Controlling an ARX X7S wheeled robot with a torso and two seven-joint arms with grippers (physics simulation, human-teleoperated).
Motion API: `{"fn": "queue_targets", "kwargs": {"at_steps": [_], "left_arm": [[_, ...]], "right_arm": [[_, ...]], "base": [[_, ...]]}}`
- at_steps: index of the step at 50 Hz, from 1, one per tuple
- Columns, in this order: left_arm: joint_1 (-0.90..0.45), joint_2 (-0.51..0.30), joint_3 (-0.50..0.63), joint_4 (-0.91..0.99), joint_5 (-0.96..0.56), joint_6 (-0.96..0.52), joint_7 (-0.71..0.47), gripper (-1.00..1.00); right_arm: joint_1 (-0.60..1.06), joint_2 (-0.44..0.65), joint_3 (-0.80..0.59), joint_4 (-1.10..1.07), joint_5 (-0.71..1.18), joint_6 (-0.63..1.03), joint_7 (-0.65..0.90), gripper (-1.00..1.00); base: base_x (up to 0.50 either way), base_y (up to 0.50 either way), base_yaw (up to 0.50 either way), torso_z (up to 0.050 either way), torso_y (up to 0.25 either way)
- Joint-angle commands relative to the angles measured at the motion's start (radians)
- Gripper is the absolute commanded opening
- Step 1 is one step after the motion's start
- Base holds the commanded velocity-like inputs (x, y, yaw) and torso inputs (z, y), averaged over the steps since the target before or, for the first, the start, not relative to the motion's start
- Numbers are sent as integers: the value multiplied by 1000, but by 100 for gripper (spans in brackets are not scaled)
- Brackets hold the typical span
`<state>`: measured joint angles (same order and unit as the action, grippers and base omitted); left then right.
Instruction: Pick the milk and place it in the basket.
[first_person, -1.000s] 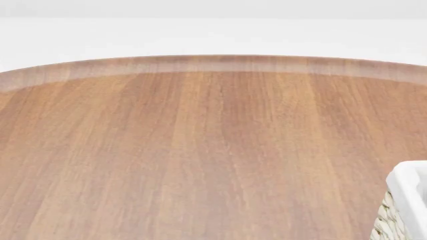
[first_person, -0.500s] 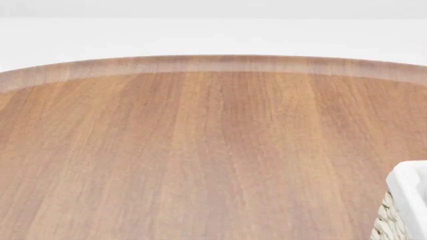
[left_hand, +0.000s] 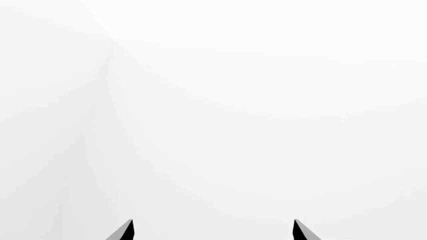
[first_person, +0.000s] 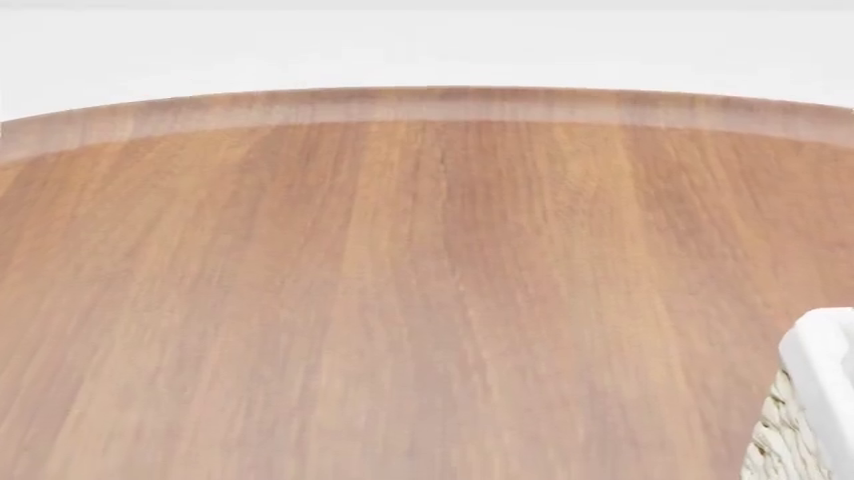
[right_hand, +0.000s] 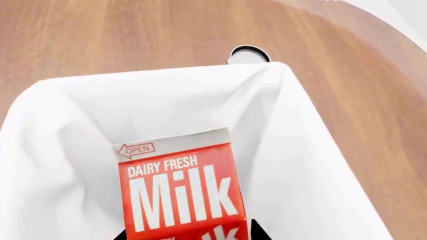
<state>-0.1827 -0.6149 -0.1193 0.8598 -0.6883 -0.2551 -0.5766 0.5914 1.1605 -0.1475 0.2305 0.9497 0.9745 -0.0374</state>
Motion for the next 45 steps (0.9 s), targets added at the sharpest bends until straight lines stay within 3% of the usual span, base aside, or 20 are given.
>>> {"fn": "queue_targets", "kwargs": {"at_steps": [1, 24, 34, 45], "left_arm": [[6, -7, 12, 7, 28, 2, 3, 100], [4, -10, 7, 5, 23, 8, -4, 100], [9, -11, 6, 4, 19, 13, -3, 100], [9, -9, 5, 1, 13, 18, -4, 100]], "right_arm": [[57, 10, -1, -4, -34, 9, -14, -100], [31, 15, 15, 2, -25, 7, -4, -100], [38, 15, 11, 0, -28, 11, -5, -100], [48, 6, -2, 7, -37, 12, -11, -100]], "base": [[0, 0, 0, 0, -250], [-1, 0, 0, 0, -33], [0, 0, 0, 4, -228], [0, 0, 0, 0, -6]]}}
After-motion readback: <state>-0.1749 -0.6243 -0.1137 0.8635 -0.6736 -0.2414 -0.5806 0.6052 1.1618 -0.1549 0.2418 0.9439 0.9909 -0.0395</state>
